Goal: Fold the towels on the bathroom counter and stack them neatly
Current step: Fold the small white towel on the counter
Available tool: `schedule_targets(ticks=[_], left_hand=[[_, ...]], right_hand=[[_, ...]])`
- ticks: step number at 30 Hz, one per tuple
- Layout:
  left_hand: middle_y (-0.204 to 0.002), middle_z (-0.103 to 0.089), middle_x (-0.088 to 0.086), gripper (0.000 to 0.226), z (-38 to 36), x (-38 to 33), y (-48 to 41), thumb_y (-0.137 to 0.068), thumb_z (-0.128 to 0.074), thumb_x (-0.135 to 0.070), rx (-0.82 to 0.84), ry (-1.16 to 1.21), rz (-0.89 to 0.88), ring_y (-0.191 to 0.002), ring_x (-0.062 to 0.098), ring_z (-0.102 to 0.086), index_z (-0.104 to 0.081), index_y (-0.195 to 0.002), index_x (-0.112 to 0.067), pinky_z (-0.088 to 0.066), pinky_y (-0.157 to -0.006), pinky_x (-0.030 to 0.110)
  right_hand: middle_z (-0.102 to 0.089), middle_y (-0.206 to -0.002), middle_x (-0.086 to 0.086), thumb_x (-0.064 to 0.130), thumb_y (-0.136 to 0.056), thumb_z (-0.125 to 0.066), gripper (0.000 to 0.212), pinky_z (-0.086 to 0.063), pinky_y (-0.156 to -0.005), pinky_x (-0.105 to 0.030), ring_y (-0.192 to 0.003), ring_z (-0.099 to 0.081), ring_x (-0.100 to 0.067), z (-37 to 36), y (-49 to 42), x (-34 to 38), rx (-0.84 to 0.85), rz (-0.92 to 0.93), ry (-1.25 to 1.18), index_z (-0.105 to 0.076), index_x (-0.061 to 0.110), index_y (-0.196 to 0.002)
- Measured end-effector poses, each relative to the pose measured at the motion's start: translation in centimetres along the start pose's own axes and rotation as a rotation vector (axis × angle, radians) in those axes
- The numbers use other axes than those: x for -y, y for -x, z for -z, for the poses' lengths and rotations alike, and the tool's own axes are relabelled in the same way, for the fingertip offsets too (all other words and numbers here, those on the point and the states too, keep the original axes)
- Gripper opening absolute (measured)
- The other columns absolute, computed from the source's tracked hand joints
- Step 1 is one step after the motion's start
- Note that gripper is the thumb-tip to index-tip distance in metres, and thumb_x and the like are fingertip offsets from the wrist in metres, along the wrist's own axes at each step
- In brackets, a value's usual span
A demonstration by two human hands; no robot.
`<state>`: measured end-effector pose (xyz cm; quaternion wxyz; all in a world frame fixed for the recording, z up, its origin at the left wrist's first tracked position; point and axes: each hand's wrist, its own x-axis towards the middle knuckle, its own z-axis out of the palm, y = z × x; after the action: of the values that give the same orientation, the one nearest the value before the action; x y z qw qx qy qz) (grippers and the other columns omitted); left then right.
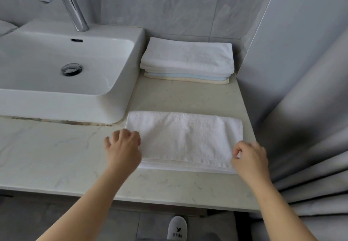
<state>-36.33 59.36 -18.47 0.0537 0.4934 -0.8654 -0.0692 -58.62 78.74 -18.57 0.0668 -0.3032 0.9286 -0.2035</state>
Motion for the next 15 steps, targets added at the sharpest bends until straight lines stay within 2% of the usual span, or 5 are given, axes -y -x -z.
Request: schedule_targets(ticks=[3, 5, 7, 11, 15], left_hand=[[-0.099, -0.063, 0.002, 0.045, -0.6, -2.3, 1.3, -0.051, -0.078, -0.001, -0.136, 0.044, -0.334, -0.099, 0.029, -0.061, -0.066, -0.09, -0.02, -0.048, -0.085, 0.043], [-0.112, -0.06, -0.002, 0.041, -1.1, -3.6, 2.0, -0.069, -0.077, -0.022, 0.003, 0.137, -0.476, -0.109, 0.023, -0.056, -0.064, -0.108, -0.023, -0.044, -0.092, 0.039], [-0.115, -0.056, -0.007, 0.044, -1.8, -4.1, 2.4, -0.076, -0.068, -0.045, 0.073, 0.152, -0.512, -0.113, 0.02, -0.052, -0.059, -0.117, -0.029, -0.039, -0.095, 0.038], [-0.082, -0.059, -0.011, 0.046, -2.9, -3.5, 2.5, -0.052, -0.087, -0.04, 0.054, 0.125, -0.519, -0.078, 0.018, -0.061, -0.065, -0.092, -0.032, -0.05, -0.069, 0.033], [-0.073, -0.056, -0.01, 0.043, -3.1, -3.4, 2.4, -0.047, -0.091, -0.027, -0.017, 0.218, -0.485, -0.069, 0.018, -0.058, -0.064, -0.08, -0.028, -0.049, -0.064, 0.032]], right_hand=[[-0.057, -0.1, 0.0, 0.009, -0.07, -0.072, 0.021, -0.035, -0.08, -0.033, -0.101, -0.05, -0.03, -0.6, 0.9, 2.2, -0.055, 0.271, 0.032, -0.067, 0.018, -0.088], [-0.051, -0.116, 0.009, 0.028, -0.08, -0.068, 0.03, -0.029, -0.093, -0.029, -0.117, -0.04, -0.019, -0.9, 1.4, 3.8, 0.157, 0.421, -0.001, -0.063, 0.027, -0.109], [-0.045, -0.12, 0.016, 0.039, -0.084, -0.062, 0.038, -0.022, -0.093, -0.021, -0.12, -0.032, -0.011, -1.9, 1.5, 4.2, 0.311, 0.453, 0.013, -0.055, 0.035, -0.121], [-0.045, -0.098, 0.016, 0.036, -0.081, -0.069, 0.031, -0.024, -0.084, -0.019, -0.106, -0.037, -0.01, -3.1, 1.5, 3.1, 0.271, 0.444, -0.056, -0.063, 0.03, -0.111], [-0.043, -0.077, 0.021, 0.027, -0.075, -0.076, 0.019, -0.03, -0.075, -0.016, -0.091, -0.041, -0.011, -3.2, 1.1, 2.5, 0.225, 0.415, -0.141, -0.064, 0.019, -0.087]])
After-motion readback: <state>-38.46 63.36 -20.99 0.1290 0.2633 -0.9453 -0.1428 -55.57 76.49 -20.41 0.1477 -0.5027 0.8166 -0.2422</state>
